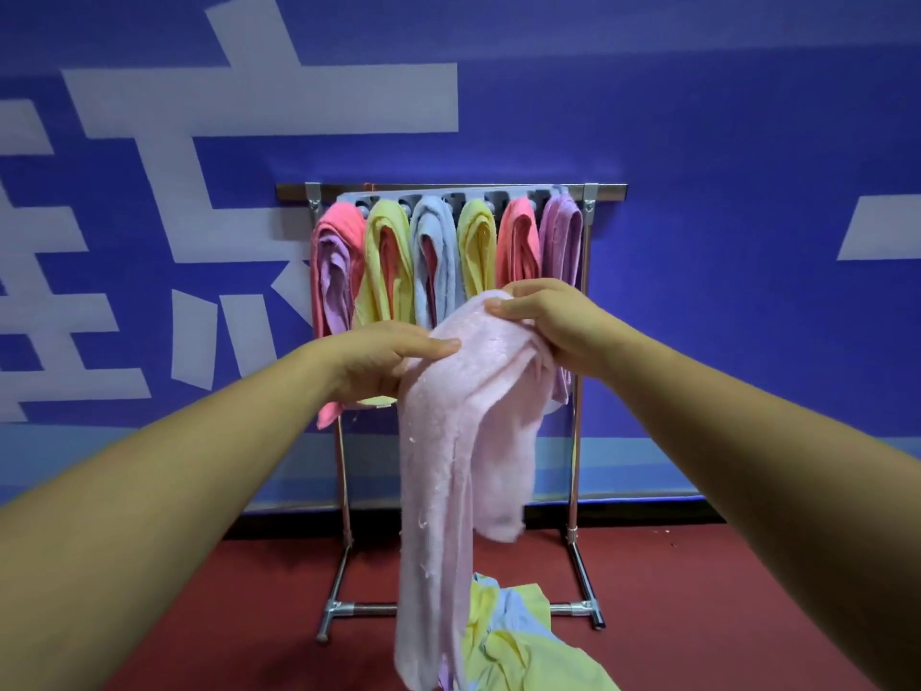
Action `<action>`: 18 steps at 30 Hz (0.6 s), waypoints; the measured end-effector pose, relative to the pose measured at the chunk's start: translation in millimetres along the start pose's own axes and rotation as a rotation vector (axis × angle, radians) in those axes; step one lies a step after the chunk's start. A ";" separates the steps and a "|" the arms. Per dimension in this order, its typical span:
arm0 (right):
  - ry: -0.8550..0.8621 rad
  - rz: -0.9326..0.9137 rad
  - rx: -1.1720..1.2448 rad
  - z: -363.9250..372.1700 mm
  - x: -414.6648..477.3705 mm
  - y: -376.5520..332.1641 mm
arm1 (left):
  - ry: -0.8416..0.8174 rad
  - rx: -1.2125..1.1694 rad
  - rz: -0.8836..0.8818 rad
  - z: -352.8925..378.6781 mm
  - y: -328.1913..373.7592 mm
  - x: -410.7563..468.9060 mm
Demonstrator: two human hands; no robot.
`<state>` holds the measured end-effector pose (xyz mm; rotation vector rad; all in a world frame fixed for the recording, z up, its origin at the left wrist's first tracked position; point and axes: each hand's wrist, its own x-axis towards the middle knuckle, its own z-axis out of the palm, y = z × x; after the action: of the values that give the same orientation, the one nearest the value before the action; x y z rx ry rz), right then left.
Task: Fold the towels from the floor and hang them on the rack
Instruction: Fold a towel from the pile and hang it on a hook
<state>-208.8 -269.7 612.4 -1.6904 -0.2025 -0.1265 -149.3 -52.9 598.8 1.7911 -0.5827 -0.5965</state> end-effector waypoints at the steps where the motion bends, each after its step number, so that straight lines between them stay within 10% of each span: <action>1: 0.016 0.022 0.012 -4.2 0.1 -0.2 | 0.006 -0.007 0.026 0.6 -0.5 1.1; 18: 0.064 -0.040 -0.217 -70.1 86.9 -33.9 | 0.010 0.099 0.294 -42.0 73.5 112.3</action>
<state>-128.4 -329.9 671.9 -1.8957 -0.1794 -0.2391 -44.5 -116.2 667.9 1.7556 -0.8632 -0.3624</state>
